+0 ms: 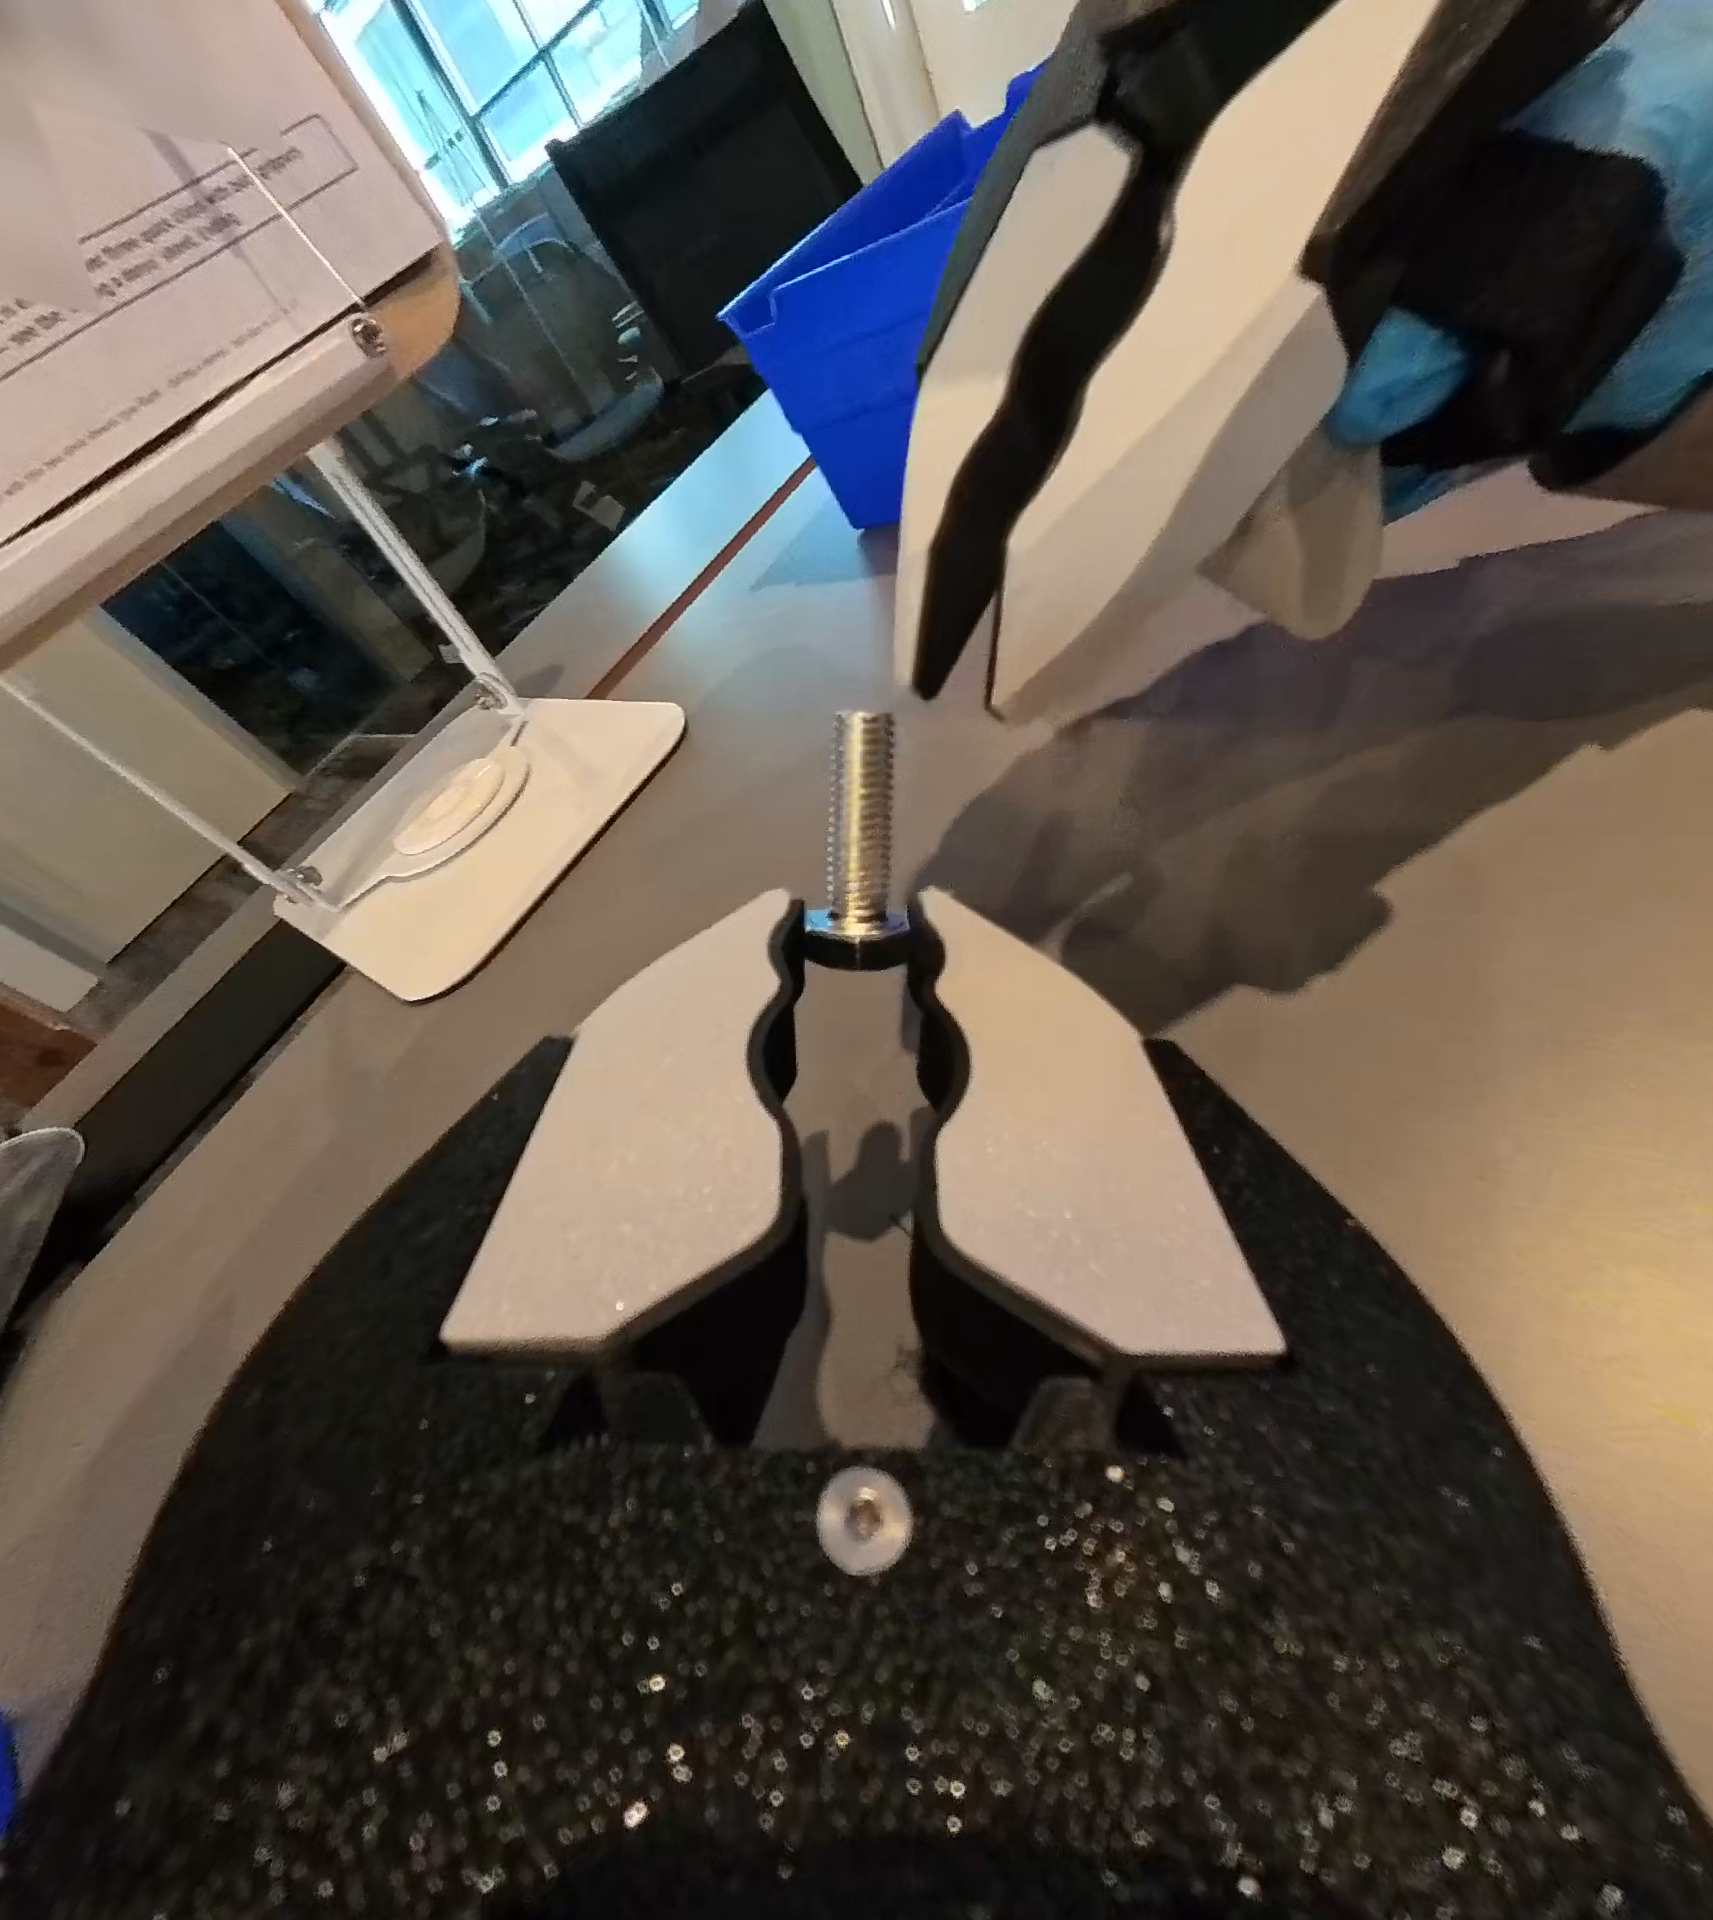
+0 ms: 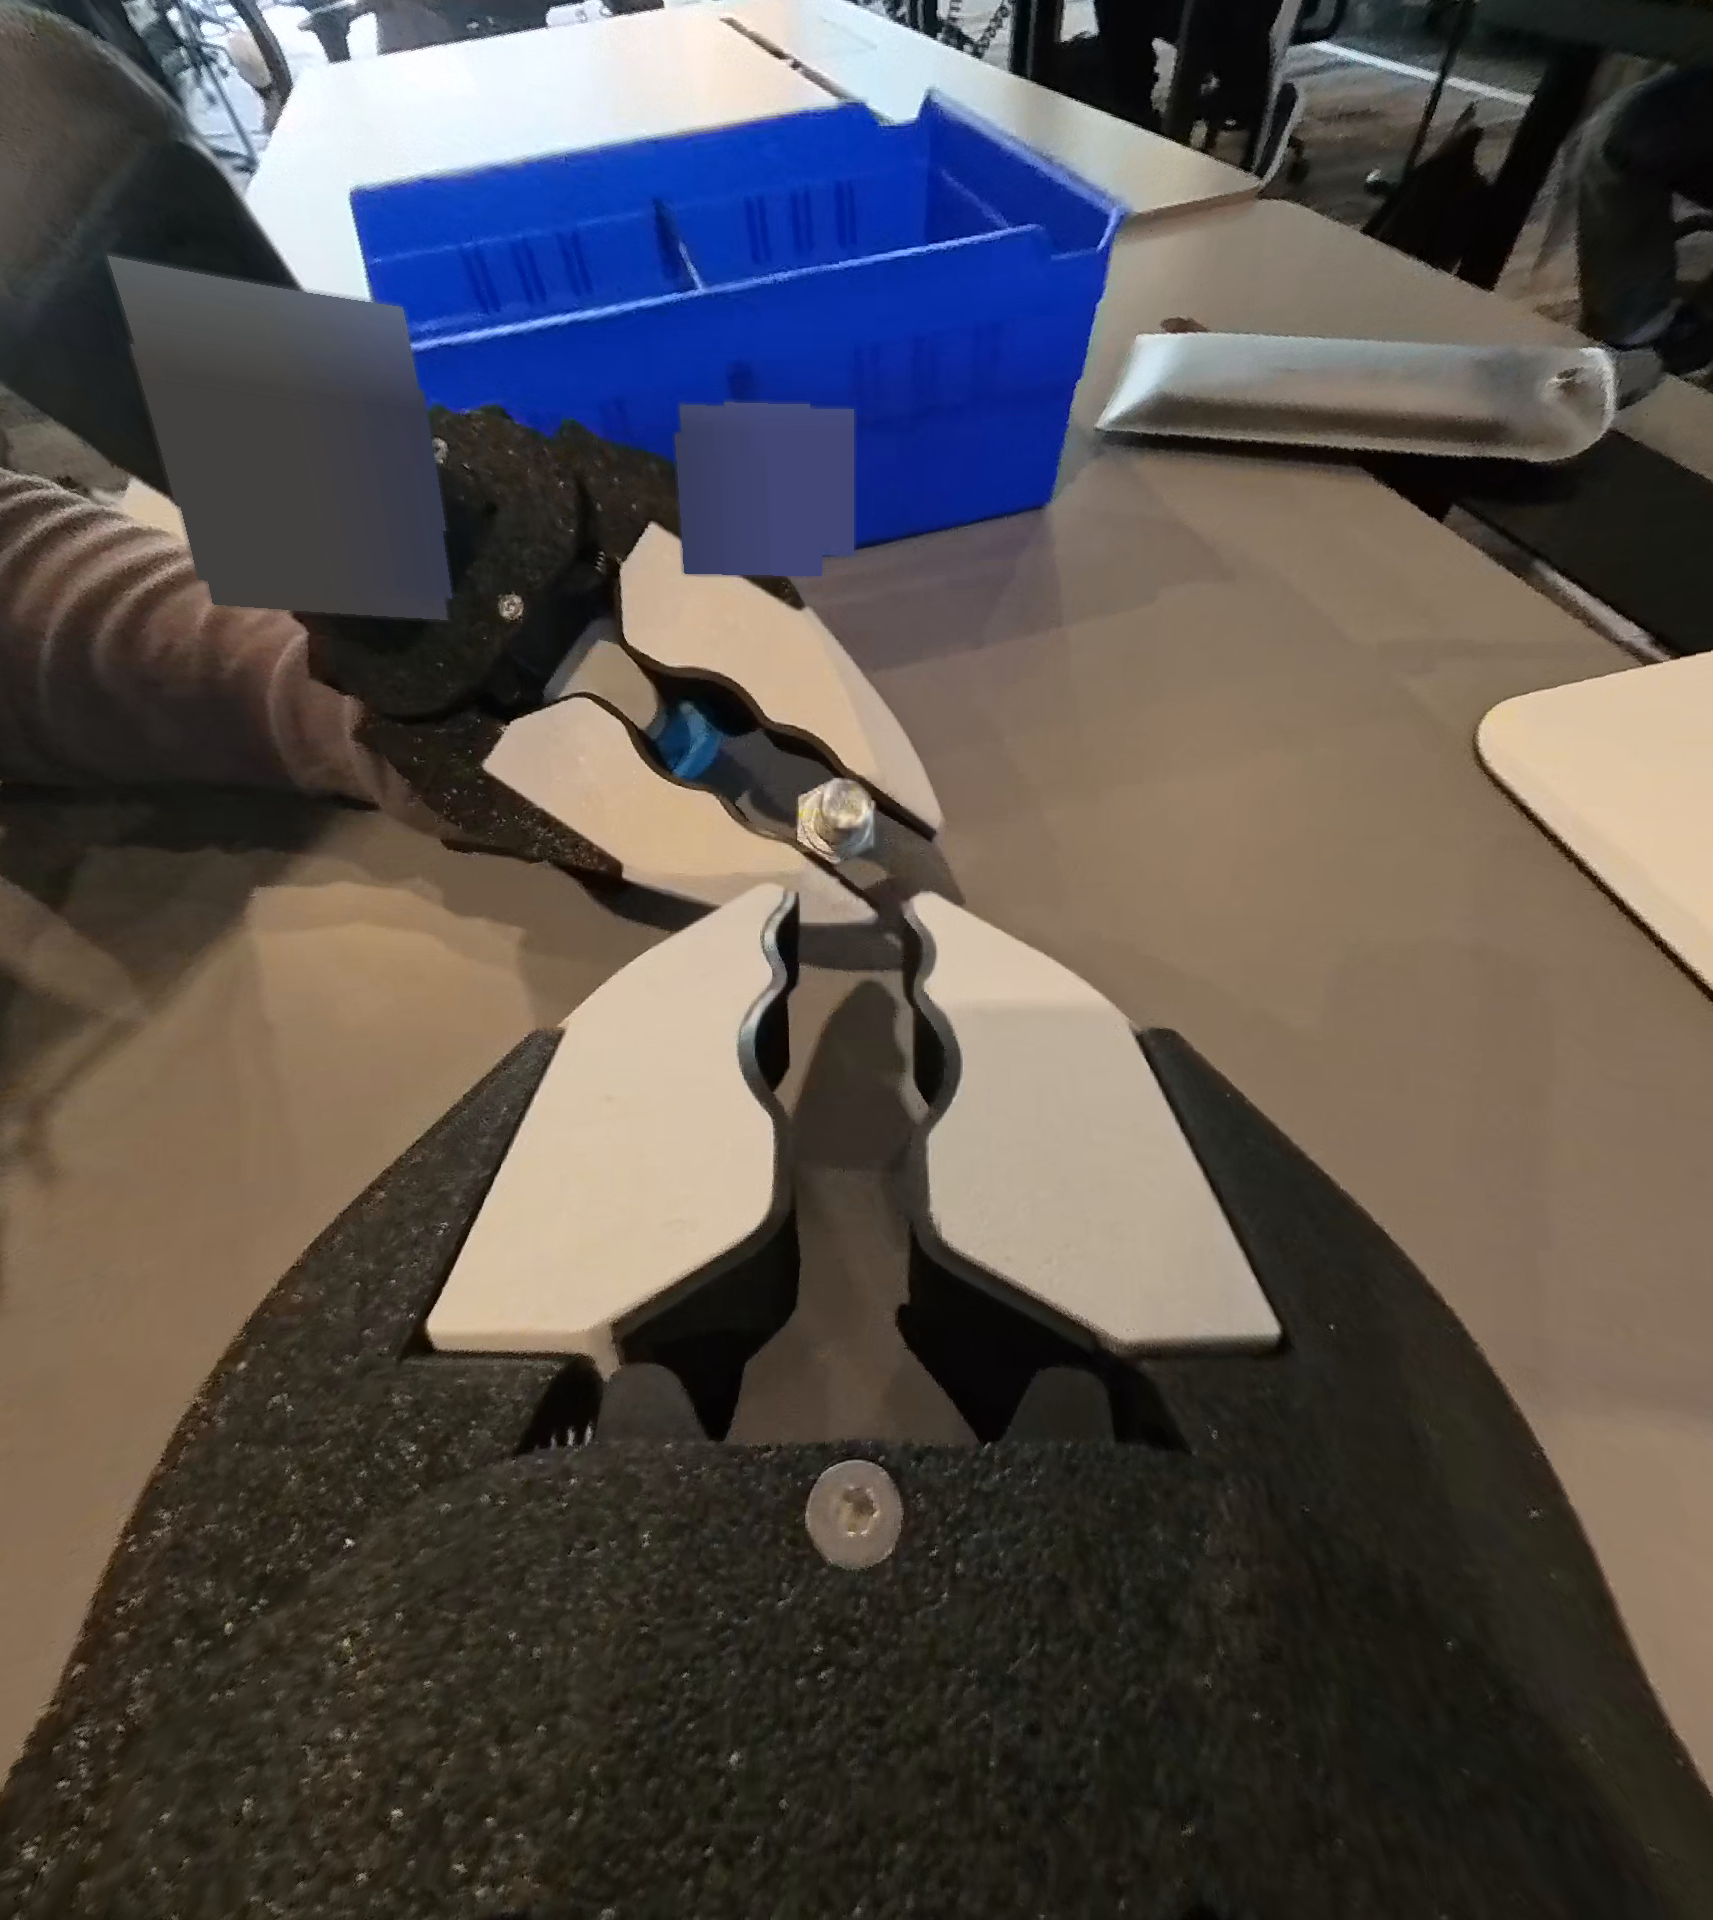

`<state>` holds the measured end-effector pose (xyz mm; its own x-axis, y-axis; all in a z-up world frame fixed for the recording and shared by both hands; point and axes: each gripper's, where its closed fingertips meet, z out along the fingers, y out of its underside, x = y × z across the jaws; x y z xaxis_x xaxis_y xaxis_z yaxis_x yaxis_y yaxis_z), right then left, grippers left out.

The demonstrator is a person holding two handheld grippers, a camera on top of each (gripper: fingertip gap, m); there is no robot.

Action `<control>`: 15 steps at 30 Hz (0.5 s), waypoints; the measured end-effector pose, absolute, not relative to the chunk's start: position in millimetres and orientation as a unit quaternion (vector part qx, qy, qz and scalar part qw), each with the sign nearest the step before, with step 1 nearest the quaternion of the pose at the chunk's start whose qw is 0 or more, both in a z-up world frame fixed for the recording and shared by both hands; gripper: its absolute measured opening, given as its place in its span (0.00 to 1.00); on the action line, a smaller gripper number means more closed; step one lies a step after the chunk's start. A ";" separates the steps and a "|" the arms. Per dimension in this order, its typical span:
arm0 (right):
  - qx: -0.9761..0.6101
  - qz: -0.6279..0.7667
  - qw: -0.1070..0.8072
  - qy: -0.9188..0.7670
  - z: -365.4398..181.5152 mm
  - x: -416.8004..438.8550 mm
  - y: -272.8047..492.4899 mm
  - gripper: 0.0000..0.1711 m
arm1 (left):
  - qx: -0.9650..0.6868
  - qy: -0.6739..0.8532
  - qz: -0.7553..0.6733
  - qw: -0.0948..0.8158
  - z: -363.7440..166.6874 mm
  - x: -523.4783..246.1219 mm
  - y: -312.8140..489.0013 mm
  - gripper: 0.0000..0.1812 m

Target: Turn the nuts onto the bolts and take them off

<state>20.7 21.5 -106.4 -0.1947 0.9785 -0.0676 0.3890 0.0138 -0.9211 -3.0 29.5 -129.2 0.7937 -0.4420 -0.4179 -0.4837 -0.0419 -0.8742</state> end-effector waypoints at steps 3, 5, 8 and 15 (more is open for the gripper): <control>-0.539 0.468 0.360 -0.600 -98.2 20.3 30.8 0.10 | -0.721 0.319 0.020 0.615 -128.8 -4.5 30.1 0.10; -0.542 0.498 0.388 -0.554 -94.9 19.0 43.5 0.10 | -0.719 0.322 0.026 0.616 -128.9 -4.3 30.3 0.10; -0.531 0.514 0.499 -0.453 -73.7 30.4 74.4 0.10 | -0.714 0.320 0.034 0.621 -127.3 -6.2 30.7 0.10; -0.518 0.403 0.653 -0.378 -55.1 73.0 120.9 0.11 | -0.713 0.300 0.024 0.633 -122.0 -12.2 31.6 0.10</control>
